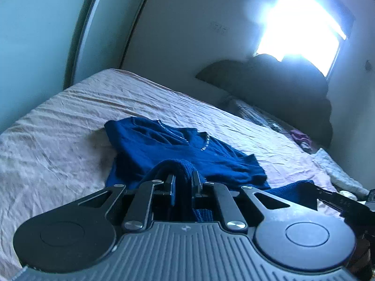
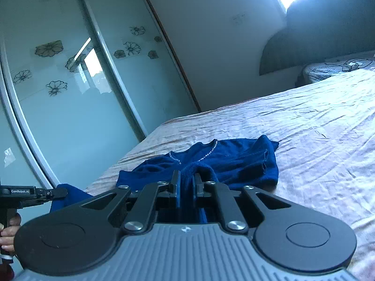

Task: Fold small clothes
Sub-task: 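Lift the hem with both grippers and carry it toward the collar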

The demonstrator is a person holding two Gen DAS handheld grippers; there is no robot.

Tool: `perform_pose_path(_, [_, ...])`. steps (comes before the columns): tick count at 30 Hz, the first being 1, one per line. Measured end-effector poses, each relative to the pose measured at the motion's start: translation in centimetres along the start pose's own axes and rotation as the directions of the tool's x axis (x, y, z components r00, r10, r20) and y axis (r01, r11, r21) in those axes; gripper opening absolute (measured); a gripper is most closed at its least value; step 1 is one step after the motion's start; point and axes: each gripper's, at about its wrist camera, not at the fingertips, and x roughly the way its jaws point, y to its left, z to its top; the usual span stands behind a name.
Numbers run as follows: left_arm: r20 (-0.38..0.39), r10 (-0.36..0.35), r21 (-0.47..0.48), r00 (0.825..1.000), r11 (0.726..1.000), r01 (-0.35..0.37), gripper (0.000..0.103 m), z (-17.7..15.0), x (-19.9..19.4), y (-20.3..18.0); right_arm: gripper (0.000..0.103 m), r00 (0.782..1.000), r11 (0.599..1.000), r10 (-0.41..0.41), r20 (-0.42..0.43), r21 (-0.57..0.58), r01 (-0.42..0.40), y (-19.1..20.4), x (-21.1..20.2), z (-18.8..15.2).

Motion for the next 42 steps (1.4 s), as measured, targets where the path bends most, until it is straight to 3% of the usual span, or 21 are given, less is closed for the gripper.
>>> perform_pose_path(14, [-0.081,0.111,0.018,0.99,0.994,-0.11,0.012,1.1,6.6,0.3,0.01,0.997,0.997,-0.077,-0.019,-0.004,0.076,-1.7,5.1,0.0])
perform_pose_path(24, [-0.107,0.205,0.092,0.973,0.976,-0.196,0.012,1.2,9.7,-0.4,0.01,0.994,0.995,-0.091,-0.053,0.022,0.092,-3.2,7.0,-0.4])
perform_pose_path(42, [-0.122,0.243,0.131,0.962,0.965,-0.227,0.012,1.4,11.2,-0.3,0.01,0.994,0.995,-0.096,-0.053,-0.012,0.095,-3.2,8.1,0.4])
